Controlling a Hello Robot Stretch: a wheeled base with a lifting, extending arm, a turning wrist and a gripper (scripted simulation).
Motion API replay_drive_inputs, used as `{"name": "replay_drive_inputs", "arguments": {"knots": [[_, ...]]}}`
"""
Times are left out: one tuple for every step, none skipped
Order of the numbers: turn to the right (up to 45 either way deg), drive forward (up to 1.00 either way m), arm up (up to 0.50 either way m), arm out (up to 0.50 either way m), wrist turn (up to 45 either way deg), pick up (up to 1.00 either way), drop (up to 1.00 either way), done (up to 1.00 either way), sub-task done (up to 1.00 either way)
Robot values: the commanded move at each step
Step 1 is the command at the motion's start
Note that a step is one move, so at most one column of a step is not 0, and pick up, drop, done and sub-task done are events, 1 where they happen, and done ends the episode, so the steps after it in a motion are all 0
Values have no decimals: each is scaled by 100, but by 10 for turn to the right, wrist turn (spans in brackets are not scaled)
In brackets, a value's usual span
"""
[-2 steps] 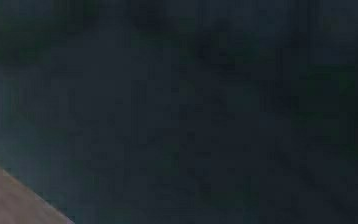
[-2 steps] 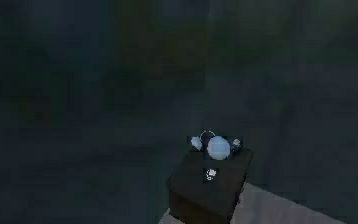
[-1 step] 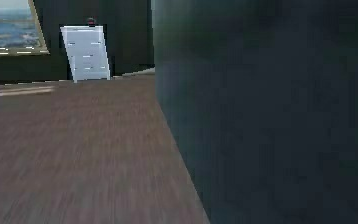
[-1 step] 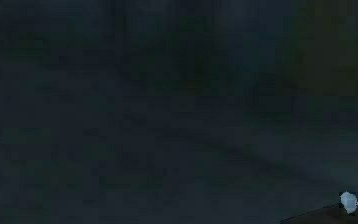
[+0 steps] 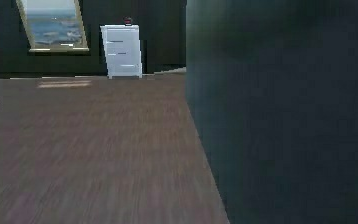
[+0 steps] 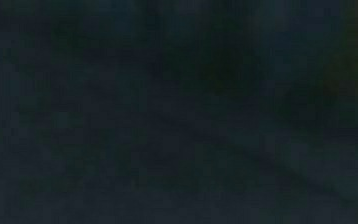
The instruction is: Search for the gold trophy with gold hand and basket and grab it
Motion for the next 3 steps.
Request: {"name": "replay_drive_inputs", "arguments": {"knots": [[-30, 0, 0, 0, 0, 0, 0, 0, 0], [0, 100, 0, 0, 0, 0, 0, 0, 0], [0, 100, 0, 0, 0, 0, 0, 0, 0]]}}
